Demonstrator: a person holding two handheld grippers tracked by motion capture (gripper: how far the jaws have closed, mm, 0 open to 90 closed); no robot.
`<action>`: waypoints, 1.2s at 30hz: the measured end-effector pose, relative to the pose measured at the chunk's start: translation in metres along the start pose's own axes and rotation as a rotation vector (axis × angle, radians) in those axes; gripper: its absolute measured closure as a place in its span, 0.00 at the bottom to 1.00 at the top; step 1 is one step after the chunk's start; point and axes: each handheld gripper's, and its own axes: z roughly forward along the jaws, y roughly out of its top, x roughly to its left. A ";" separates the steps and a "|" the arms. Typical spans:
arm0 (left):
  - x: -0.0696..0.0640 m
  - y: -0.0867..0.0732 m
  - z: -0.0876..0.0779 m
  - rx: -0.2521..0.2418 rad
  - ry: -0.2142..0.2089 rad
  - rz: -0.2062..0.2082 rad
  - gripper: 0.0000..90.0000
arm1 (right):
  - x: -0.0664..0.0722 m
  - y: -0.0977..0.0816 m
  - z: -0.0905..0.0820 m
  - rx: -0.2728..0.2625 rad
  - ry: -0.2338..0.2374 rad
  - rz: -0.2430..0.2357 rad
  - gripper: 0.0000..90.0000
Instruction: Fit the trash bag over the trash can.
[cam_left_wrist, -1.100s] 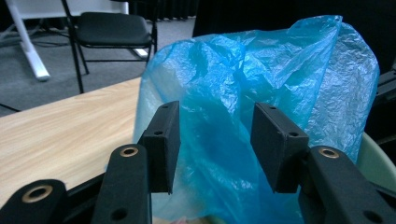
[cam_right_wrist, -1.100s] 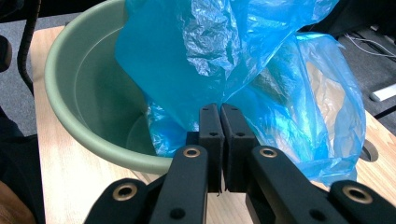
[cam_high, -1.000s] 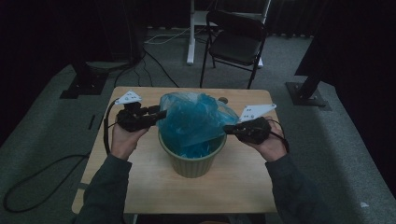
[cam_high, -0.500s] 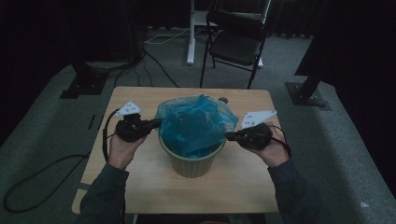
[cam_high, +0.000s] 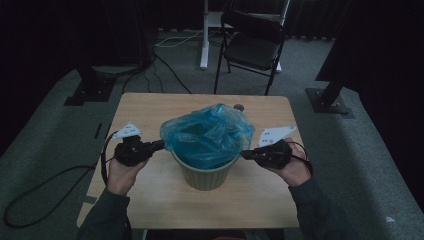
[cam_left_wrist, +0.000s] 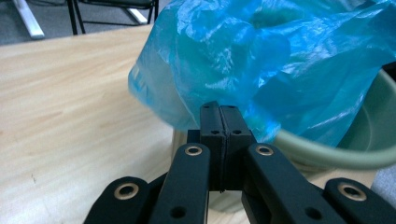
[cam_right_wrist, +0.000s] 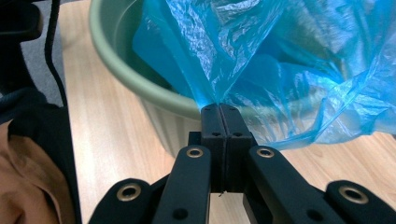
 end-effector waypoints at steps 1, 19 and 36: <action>0.000 -0.003 0.000 0.004 -0.001 -0.004 0.99 | 0.001 0.000 0.001 0.004 0.005 -0.004 1.00; -0.010 -0.028 0.024 0.057 -0.054 -0.016 1.00 | 0.007 -0.009 0.011 0.026 0.054 -0.008 1.00; -0.007 -0.030 0.038 0.034 -0.060 -0.055 1.00 | 0.004 -0.010 0.022 0.033 0.069 0.005 1.00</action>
